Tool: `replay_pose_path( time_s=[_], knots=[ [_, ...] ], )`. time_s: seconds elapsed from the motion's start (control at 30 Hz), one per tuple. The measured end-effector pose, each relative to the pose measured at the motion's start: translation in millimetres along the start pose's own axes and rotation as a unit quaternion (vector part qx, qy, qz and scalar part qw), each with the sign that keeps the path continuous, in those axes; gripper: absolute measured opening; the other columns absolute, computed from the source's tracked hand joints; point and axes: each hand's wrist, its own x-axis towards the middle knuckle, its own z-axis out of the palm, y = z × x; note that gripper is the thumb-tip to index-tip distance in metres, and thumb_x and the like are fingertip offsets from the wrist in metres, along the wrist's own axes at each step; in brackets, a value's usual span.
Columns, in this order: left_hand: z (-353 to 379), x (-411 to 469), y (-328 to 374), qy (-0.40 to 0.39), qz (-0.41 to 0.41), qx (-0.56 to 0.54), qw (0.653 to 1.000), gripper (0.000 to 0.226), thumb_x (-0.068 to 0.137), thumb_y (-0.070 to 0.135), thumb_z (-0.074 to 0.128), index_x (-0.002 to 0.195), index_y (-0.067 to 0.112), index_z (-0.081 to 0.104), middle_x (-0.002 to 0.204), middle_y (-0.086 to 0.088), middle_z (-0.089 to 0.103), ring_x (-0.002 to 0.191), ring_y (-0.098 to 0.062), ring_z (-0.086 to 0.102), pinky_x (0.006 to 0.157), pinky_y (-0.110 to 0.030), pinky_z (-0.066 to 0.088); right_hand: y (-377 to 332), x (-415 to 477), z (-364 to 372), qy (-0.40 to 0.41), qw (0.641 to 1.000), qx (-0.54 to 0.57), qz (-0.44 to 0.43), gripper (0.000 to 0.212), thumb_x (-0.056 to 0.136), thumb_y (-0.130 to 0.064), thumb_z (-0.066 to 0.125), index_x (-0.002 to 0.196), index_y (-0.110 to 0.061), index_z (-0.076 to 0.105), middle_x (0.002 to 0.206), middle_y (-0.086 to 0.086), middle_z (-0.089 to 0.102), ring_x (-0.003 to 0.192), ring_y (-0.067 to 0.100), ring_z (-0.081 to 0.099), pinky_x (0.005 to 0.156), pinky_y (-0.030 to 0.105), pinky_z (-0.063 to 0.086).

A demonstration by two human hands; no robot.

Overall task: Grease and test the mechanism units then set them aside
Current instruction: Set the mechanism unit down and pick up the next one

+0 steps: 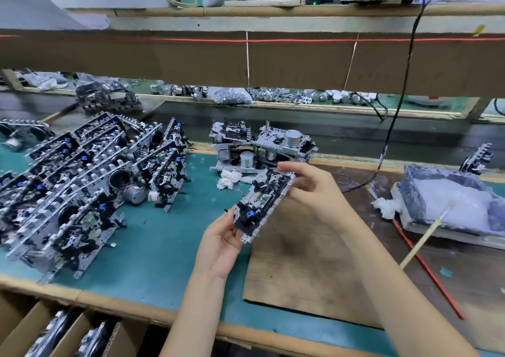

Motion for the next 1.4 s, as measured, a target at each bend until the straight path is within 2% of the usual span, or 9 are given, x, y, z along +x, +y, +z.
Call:
replay_pose_path(
  time_s=[0.23,0.4,0.47,0.57,0.77,0.93,1.1,1.27,1.4],
  knots=[
    [-23,-34,60,0.086,0.045,-0.077,0.992,0.054,0.097,0.005,0.04,0.052,0.001,0.07,0.061,-0.009,0.069,0.047,-0.014,0.065,0.037,-0.014,0.045,-41,7,49,-0.061,0.992,0.015,-0.106,0.037,0.08,0.006,0.065,0.095,-0.026,0.058,0.096,-0.004,0.063,0.076,-0.004,0.06,0.076,0.013,0.047],
    [-64,-89,108,0.139,0.065,-0.041,0.987,0.013,0.084,0.002,0.053,0.084,-0.003,0.064,0.066,-0.014,0.068,0.046,-0.013,0.064,0.036,-0.013,0.044,-64,9,113,-0.114,0.98,0.03,-0.162,0.04,0.076,0.011,0.067,0.085,-0.025,0.052,0.084,-0.013,0.06,0.072,-0.008,0.062,0.075,0.011,0.049],
    [-86,-111,122,0.141,0.07,0.006,0.988,0.017,0.076,0.005,0.058,0.073,-0.003,0.072,0.066,-0.014,0.07,0.047,-0.015,0.065,0.041,-0.015,0.049,-72,6,141,-0.141,0.974,0.035,-0.173,0.043,0.075,0.01,0.069,0.082,-0.028,0.049,0.079,-0.013,0.06,0.069,-0.005,0.06,0.073,0.008,0.047],
    [-122,-148,137,0.19,0.1,0.058,0.975,0.042,0.1,0.013,0.033,0.083,0.002,0.07,0.071,-0.014,0.071,0.055,-0.018,0.067,0.049,-0.02,0.055,-78,-2,185,-0.19,0.966,0.04,-0.173,0.034,0.075,0.003,0.072,0.085,-0.022,0.051,0.077,-0.01,0.058,0.067,0.003,0.058,0.07,0.008,0.046],
    [-176,-220,153,0.426,0.14,0.271,0.852,0.019,0.094,-0.004,0.046,0.079,0.001,0.058,0.082,-0.016,0.062,0.064,-0.022,0.063,0.054,-0.024,0.056,-72,-27,276,-0.32,0.939,0.039,-0.118,0.024,0.077,-0.006,0.073,0.088,-0.014,0.054,0.084,0.004,0.063,0.077,0.021,0.062,0.076,0.03,0.051],
    [-198,-261,157,0.552,0.095,0.235,0.794,0.039,0.102,0.028,0.037,0.079,0.001,0.053,0.087,-0.018,0.058,0.08,-0.033,0.061,0.068,-0.034,0.054,-61,-51,339,-0.403,0.911,0.023,-0.084,0.024,0.079,-0.017,0.073,0.09,-0.016,0.052,0.094,0.004,0.06,0.09,0.023,0.059,0.081,0.033,0.051],
    [-211,-293,159,0.569,0.027,0.282,0.772,0.071,0.096,0.058,0.021,0.081,0.001,0.061,0.092,-0.015,0.063,0.095,-0.029,0.057,0.086,-0.042,0.046,-55,-68,370,-0.472,0.878,0.007,-0.078,0.024,0.081,-0.02,0.07,0.089,-0.021,0.048,0.092,-0.001,0.056,0.087,0.016,0.056,0.074,0.023,0.046],
    [-217,-294,157,0.537,-0.054,0.339,0.771,0.075,0.089,0.063,0.036,0.119,-0.004,0.055,0.114,-0.027,0.062,0.089,-0.03,0.061,0.079,-0.033,0.05,-44,-78,382,-0.514,0.852,-0.067,-0.066,0.024,0.082,-0.021,0.07,0.092,-0.015,0.048,0.091,0.002,0.057,0.082,0.018,0.058,0.067,0.024,0.047],
    [-222,-281,149,0.513,-0.101,0.447,0.725,0.037,0.089,0.037,0.062,0.08,0.001,0.059,0.092,-0.019,0.064,0.074,-0.022,0.061,0.067,-0.028,0.053,-37,-78,384,-0.521,0.839,-0.144,-0.068,0.025,0.082,-0.024,0.07,0.097,-0.018,0.05,0.095,-0.001,0.051,0.074,0.008,0.048,0.059,0.018,0.038]
  ],
)
